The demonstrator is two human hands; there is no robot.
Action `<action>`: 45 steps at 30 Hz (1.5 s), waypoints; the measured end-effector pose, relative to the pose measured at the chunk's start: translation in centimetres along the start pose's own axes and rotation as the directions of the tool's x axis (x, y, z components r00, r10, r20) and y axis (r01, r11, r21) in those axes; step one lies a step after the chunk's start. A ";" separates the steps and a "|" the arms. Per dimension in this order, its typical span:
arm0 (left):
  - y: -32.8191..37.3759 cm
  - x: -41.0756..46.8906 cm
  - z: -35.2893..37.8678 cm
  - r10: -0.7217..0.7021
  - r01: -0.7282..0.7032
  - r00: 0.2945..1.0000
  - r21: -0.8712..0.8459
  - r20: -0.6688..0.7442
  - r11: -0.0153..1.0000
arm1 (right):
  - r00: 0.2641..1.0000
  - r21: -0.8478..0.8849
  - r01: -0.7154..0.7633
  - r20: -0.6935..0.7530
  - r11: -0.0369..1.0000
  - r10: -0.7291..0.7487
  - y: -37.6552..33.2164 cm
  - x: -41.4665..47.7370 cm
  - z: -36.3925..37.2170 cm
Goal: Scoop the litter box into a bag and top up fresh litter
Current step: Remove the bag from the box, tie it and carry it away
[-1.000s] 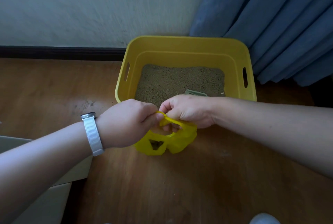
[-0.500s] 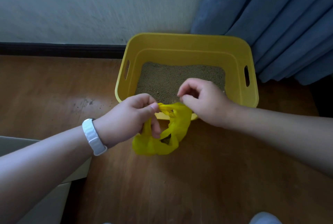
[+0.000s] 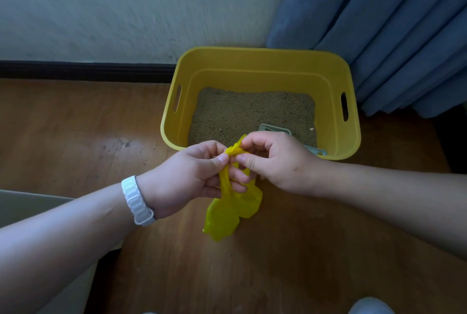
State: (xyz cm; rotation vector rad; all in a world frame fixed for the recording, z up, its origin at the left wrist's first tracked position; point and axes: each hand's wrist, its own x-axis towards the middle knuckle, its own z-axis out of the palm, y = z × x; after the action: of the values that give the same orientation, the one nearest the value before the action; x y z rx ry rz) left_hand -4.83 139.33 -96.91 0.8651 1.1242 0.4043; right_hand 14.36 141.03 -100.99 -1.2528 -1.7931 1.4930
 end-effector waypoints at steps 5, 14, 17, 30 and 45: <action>-0.7 0.3 -0.6 0.119 -0.084 0.987 0.283 -0.107 0.956 | 0.996 -0.053 0.022 -0.085 0.998 -0.026 0.2 0.0 -0.2; -0.5 0.3 -2.1 0.429 -0.221 0.870 0.584 -0.245 0.782 | 0.992 -0.126 -0.018 -0.127 0.992 0.002 -0.4 -0.2 -2.0; -0.9 0.0 -3.6 0.388 -0.191 0.895 0.594 -0.222 0.781 | 0.991 -0.210 -0.006 -0.133 0.978 -0.022 0.1 -0.5 -3.2; -4.5 -0.9 -9.5 0.302 0.142 0.854 0.747 -0.424 0.649 | 0.960 -0.518 -0.242 -0.249 0.821 0.126 4.4 -2.5 -6.4; 1.3 0.6 -0.2 0.466 -0.371 0.878 0.457 -0.111 0.808 | 0.997 0.024 0.030 -0.075 0.999 -0.028 -6.9 0.7 -1.5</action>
State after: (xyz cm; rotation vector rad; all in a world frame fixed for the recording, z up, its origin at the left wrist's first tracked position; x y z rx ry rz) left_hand -4.58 140.57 -96.29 1.5030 1.2428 0.6496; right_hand 12.90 142.52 -94.17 -1.2481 -1.7318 1.4299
